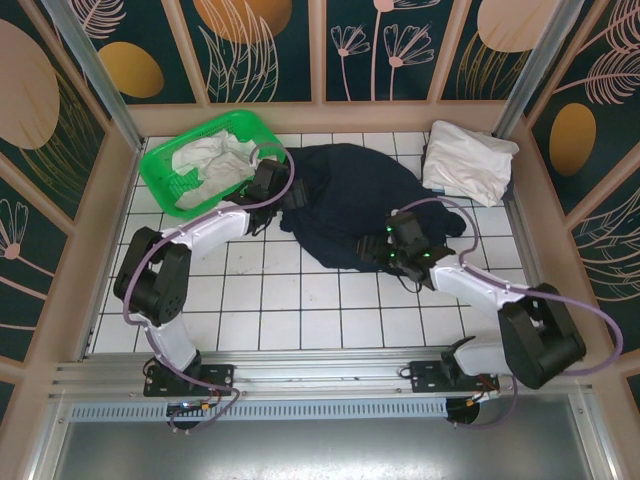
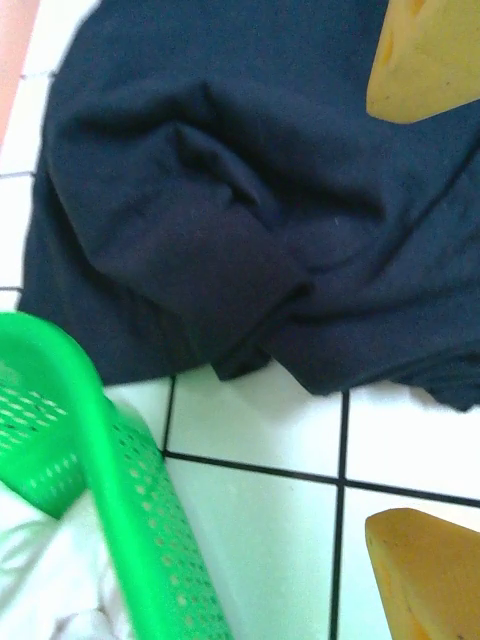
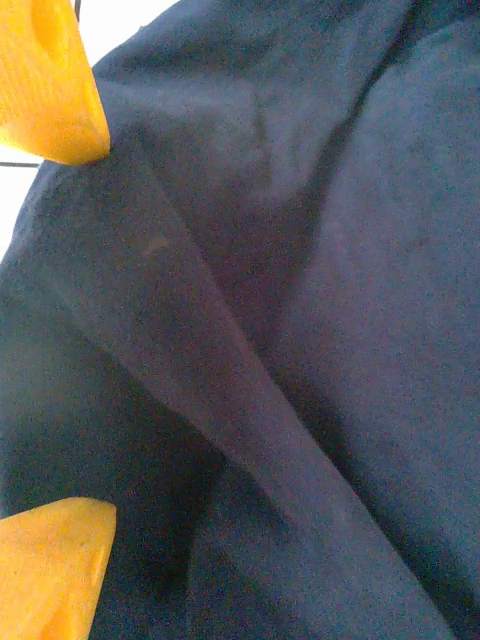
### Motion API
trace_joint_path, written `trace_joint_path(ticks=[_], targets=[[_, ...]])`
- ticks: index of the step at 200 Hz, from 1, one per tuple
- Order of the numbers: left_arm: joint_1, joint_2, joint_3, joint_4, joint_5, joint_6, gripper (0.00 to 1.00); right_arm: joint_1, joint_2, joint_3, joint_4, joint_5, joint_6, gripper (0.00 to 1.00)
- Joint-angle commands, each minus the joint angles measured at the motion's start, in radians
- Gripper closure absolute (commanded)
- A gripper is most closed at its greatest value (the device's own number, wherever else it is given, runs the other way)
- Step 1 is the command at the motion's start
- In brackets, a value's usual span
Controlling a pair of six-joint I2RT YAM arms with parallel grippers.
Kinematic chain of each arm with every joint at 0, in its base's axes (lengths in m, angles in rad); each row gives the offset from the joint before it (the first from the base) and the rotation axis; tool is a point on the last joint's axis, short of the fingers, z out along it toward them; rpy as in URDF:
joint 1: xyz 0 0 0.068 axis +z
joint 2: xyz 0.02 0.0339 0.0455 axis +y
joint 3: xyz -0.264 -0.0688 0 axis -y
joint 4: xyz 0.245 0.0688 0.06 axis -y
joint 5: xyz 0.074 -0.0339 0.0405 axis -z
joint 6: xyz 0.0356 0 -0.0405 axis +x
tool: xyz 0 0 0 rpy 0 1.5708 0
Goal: Fold and stack the t-shirts
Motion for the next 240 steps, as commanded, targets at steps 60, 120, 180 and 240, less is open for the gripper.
trace_joint_path(ticks=[60, 120, 180, 240], targets=[[0.035, 0.509, 0.756, -0.400, -0.375, 0.358, 0.02, 0.024, -0.013, 0.019, 0.003, 0.135, 0.026, 0.12], [0.037, 0.435, 0.577, -0.289, -0.220, 0.834, 0.02, 0.005, -0.027, -0.009, 0.030, 0.094, 0.003, 0.11], [0.117, 0.436, 0.557, -0.312, -0.141, 0.861, 0.38, -0.037, -0.038, -0.024, 0.056, 0.082, -0.004, 0.11], [0.175, 0.448, 0.608, -0.353, -0.061, 0.727, 0.68, -0.072, -0.071, -0.034, 0.079, 0.063, -0.035, 0.11]])
